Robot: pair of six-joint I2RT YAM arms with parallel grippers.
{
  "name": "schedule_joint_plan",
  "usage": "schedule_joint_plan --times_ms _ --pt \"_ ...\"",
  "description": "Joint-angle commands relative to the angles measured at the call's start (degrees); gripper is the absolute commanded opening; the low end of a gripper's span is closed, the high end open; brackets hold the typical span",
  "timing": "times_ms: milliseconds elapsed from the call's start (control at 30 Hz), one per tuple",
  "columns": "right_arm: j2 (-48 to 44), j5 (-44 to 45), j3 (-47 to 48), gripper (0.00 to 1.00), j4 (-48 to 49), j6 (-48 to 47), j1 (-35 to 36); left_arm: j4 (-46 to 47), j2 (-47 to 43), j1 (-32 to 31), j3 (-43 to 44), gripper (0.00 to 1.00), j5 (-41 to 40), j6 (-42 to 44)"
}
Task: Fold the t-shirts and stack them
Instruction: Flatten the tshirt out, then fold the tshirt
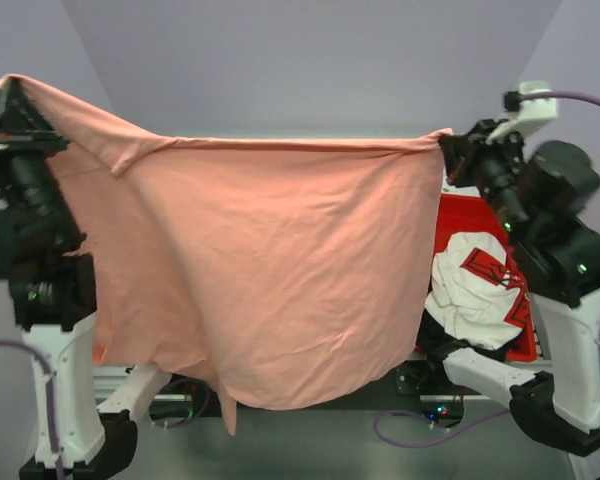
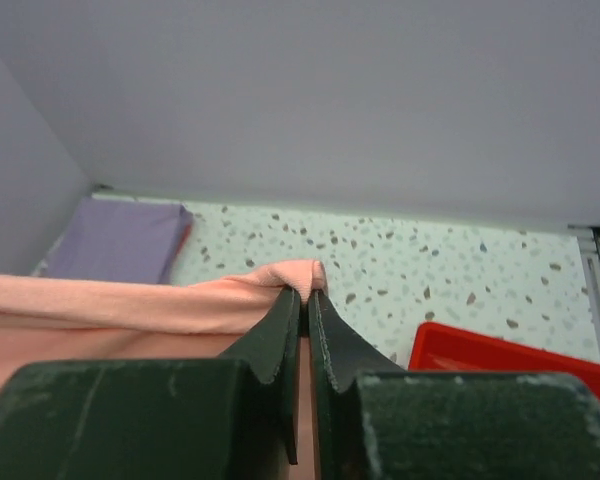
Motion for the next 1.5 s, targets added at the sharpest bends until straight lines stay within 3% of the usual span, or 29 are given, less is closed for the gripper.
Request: schedule_joint_plan --times_ms 0,100,300,433,567,633,867,1233,1467 --pt "6.48 6.89 -7.42 0.05 6.57 -0.6 -0.24 9.58 4.88 -0.07 -11.02 0.0 -2.78 1.75" --pt "12.97 8.31 -14.28 0.05 11.14 -0.52 -2.07 15.29 10.41 -0.16 -20.95 0.0 0.45 1.66" --pt "27.92 -5.22 -24.23 0.04 23.7 2.13 -9.38 24.27 28.77 -0.16 -31.78 0.0 2.84 1.84" --pt "42.77 -5.59 -17.93 0.02 24.61 0.89 -10.08 21.39 44.22 -0.16 -26.97 0.0 5.3 0.79" --pt "57.87 -4.79 -8.69 0.01 20.84 -0.86 -10.08 19.37 51.55 -0.16 -23.0 0.0 5.91 -0.53" --pt "60.81 -4.44 -4.91 0.01 19.95 -1.22 -10.17 19.98 53.22 -0.16 -22.47 0.0 6.53 -0.71" --pt "63.02 -5.76 -2.52 0.01 19.16 -0.78 -10.34 18.22 52.36 -0.16 -23.96 0.0 4.69 -2.29" --pt "57.92 -5.93 -4.63 0.04 16.09 -2.01 -10.7 12.08 36.38 -0.07 -35.21 0.0 3.9 -10.02" --pt "56.16 -3.74 -3.75 0.04 11.7 -4.03 -11.22 -3.88 25.56 -0.16 -39.78 0.0 -2.15 -19.25"
